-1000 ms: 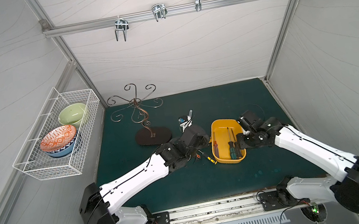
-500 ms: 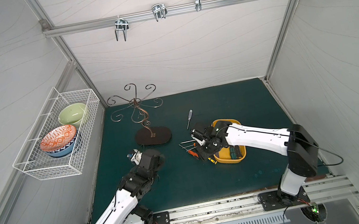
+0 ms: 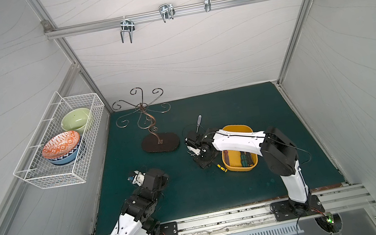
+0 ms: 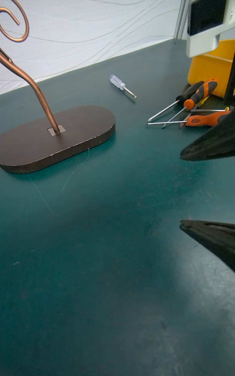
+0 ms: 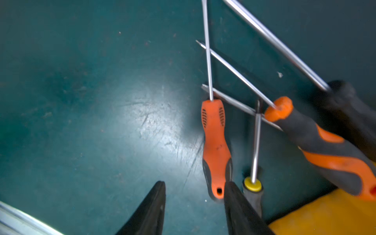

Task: Put the screwdriver on the desktop into the storage box
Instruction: Pick up the screwdriver from the center of the board.

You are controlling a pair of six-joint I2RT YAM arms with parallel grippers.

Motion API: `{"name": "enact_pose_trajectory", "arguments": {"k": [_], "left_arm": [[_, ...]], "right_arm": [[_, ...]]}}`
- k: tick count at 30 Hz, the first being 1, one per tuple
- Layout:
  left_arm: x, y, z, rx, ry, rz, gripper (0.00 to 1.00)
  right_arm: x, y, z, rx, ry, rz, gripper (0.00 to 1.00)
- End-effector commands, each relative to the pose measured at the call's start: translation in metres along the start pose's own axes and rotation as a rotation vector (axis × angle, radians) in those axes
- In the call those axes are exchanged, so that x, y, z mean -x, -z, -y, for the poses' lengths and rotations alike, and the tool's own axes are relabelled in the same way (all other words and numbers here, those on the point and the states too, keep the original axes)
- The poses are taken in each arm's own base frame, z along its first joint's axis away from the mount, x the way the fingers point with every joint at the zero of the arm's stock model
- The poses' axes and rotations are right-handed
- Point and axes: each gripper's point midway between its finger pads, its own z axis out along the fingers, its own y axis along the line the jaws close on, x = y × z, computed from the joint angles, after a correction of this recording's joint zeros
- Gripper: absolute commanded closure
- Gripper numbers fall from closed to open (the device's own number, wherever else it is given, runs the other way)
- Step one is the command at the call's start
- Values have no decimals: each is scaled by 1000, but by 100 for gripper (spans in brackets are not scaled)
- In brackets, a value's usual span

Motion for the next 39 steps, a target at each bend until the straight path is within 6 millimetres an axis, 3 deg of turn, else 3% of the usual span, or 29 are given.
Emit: {"name": "enact_pose_trajectory", "arguments": {"k": [1,11,23,27,34,39], "left_arm": [[1,0,4,-14,23,1,49],[-1,-2,3,-6,24,-9,49],[1,-1,6,-4,19,-9,50],[1,1,6,-3,17,-8,50],[7,6,9,-10,3,8,50],[12,11,14,-22,-20,25,50]], "right_arm": [[-9,-12,4,-65,45,-62,52],[-10,-31,8,-134,88,-100,59],[-1,-38,10,-161,119,-100,58],[-1,-36,10,-158,122,-100,67],[3,-6,-3,-109,116,-46,91],[-9,30,-22,-8,105,1,99]]}}
